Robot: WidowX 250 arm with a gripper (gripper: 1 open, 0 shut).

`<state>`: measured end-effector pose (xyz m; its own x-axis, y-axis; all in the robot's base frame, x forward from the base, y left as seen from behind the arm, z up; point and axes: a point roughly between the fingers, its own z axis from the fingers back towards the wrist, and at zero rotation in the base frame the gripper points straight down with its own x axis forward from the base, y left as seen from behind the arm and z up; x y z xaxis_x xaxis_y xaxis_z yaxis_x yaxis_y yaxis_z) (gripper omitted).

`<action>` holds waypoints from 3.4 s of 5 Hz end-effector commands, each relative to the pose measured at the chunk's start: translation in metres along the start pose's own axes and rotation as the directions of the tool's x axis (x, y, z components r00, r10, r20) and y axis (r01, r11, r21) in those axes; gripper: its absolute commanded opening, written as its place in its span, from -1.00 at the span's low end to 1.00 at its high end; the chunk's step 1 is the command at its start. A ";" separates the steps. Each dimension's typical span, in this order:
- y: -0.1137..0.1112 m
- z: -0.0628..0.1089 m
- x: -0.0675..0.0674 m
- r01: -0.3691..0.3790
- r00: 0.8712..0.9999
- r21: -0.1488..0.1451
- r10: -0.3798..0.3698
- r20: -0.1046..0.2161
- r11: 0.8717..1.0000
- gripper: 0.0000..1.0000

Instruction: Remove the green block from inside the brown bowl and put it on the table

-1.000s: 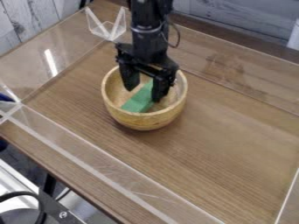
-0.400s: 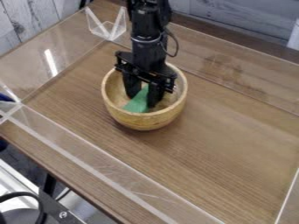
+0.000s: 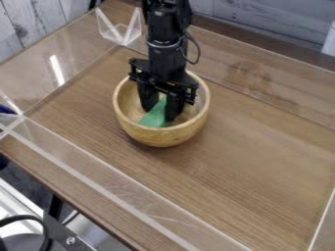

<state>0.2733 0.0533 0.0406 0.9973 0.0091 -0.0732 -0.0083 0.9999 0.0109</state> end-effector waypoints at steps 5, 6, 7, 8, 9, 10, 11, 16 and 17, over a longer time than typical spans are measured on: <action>-0.006 0.051 0.015 0.000 0.991 -0.008 0.001 0.134 1.000 -1.00; -0.012 0.065 0.017 0.008 0.987 -0.017 -0.005 0.159 1.000 -1.00; -0.021 0.074 0.018 0.025 0.985 -0.024 -0.020 0.174 0.999 -1.00; -0.040 0.076 0.019 0.062 0.983 -0.034 -0.055 0.178 0.998 -1.00; -0.063 0.070 0.021 0.105 0.980 -0.038 -0.097 0.171 0.994 -1.00; -0.083 0.061 0.021 0.139 0.979 -0.042 -0.131 0.159 0.989 -1.00; -0.094 0.050 0.019 0.167 0.977 -0.051 -0.158 0.141 0.985 -1.00; -0.109 0.003 0.012 0.227 0.970 -0.070 -0.219 0.108 0.971 -1.00; -0.108 0.003 0.011 0.231 0.969 -0.074 -0.222 0.108 0.970 -1.00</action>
<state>0.2790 -0.0549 0.0319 0.9765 -0.2155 -0.0044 0.2145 0.9735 -0.0795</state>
